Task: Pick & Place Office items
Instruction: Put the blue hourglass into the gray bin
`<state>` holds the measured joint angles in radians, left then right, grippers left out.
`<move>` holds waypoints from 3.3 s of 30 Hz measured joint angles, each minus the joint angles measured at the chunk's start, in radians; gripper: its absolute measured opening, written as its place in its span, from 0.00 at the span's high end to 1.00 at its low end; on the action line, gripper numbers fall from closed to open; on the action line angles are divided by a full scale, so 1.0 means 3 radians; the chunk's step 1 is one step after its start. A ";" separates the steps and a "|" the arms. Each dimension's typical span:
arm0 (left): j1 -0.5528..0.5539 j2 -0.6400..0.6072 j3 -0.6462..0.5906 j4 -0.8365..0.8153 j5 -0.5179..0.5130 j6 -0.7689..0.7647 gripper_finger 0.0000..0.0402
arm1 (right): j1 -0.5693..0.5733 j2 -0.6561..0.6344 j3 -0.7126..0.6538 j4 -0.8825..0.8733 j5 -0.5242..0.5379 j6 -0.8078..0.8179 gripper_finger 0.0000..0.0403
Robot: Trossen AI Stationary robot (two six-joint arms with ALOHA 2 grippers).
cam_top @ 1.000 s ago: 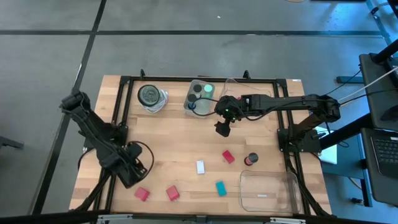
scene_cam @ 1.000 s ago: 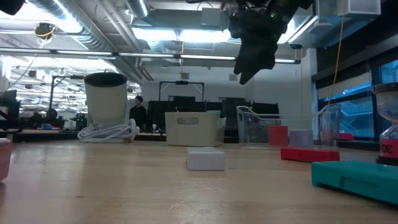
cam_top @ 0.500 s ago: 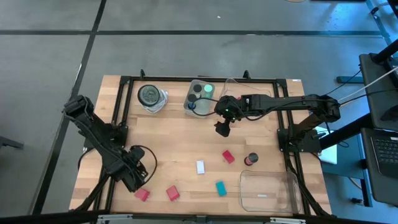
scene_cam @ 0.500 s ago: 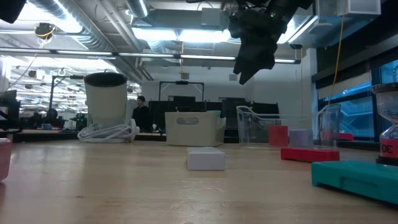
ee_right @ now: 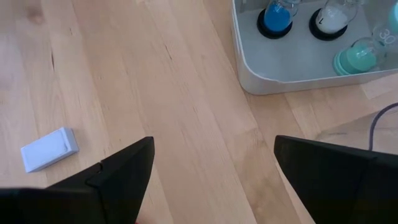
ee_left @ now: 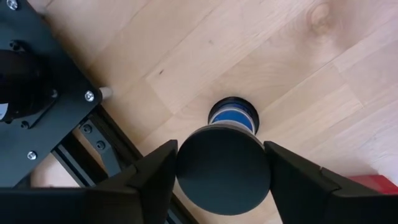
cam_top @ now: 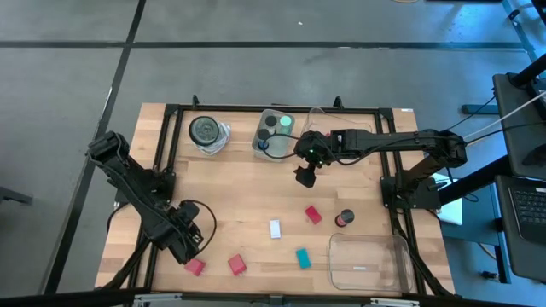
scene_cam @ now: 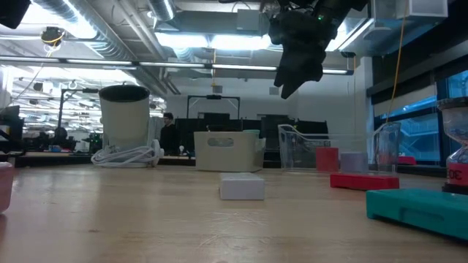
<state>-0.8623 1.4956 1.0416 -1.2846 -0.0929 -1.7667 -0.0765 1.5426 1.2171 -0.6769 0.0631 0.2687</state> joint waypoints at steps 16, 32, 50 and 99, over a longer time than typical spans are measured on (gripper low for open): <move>0.0347 -0.0286 0.0145 -0.0296 -0.0527 0.0398 0.47 | 0.0000 0.0000 0.0000 0.0000 0.0080 -0.0047 0.17; 0.2257 -0.0488 0.0358 0.0525 -0.1906 0.3108 0.47 | 0.0000 0.0000 0.0000 -0.0004 0.0091 -0.0051 0.17; 0.3584 -0.0025 0.0372 0.2778 -0.0868 0.5147 0.47 | 0.0000 0.0000 0.0000 -0.0070 0.0410 -0.0176 0.17; 0.3866 0.1208 0.1406 0.2024 -0.0317 0.5761 0.42 | 0.0000 0.0001 0.0000 -0.0067 0.0884 -0.0148 0.17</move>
<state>0.2974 1.8580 1.4634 -0.6773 -0.1880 -0.0383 -0.0765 1.5429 1.2171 -0.6971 0.3283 0.2241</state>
